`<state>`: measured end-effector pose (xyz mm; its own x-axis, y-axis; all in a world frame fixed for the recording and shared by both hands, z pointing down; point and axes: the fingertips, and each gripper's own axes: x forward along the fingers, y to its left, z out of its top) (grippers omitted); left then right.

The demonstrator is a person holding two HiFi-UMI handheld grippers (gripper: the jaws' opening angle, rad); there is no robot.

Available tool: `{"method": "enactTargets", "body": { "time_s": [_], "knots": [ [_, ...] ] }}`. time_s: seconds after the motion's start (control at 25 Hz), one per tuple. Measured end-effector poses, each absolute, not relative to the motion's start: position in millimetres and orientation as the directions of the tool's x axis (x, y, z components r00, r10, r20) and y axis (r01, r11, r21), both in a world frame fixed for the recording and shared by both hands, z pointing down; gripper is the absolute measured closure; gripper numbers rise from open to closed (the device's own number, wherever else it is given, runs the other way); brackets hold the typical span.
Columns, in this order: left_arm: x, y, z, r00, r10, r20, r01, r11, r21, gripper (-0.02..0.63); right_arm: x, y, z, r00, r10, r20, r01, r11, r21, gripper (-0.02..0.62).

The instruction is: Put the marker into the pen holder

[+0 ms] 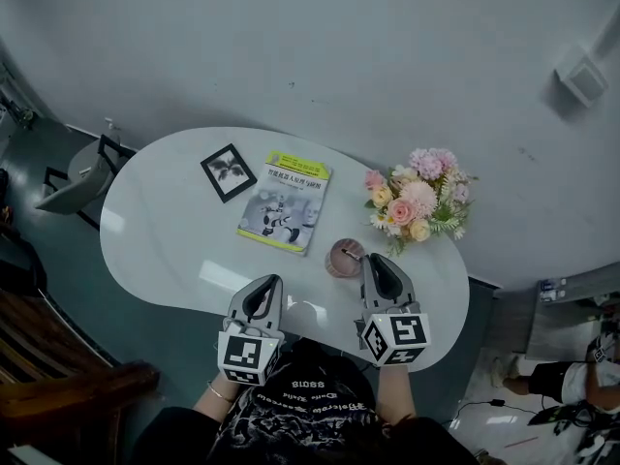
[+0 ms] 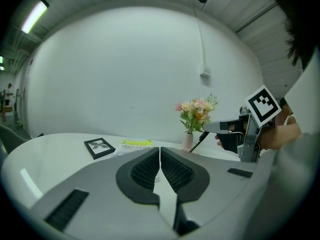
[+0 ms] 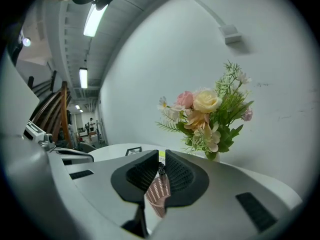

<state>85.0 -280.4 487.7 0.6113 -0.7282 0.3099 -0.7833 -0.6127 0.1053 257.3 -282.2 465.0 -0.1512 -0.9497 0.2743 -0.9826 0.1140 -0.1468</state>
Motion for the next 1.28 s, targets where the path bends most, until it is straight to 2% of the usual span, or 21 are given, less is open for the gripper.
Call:
{"method": "enactTargets", "body": {
  "time_s": [1.28],
  "knots": [
    [79.6,-273.5,491.6,0.565,-0.761,0.32,-0.819,-0.564,0.104,0.58,252.3,-293.3,507.2,-0.192,-0.923,0.334,-0.977,0.149,-0.15,0.531]
  ]
}}
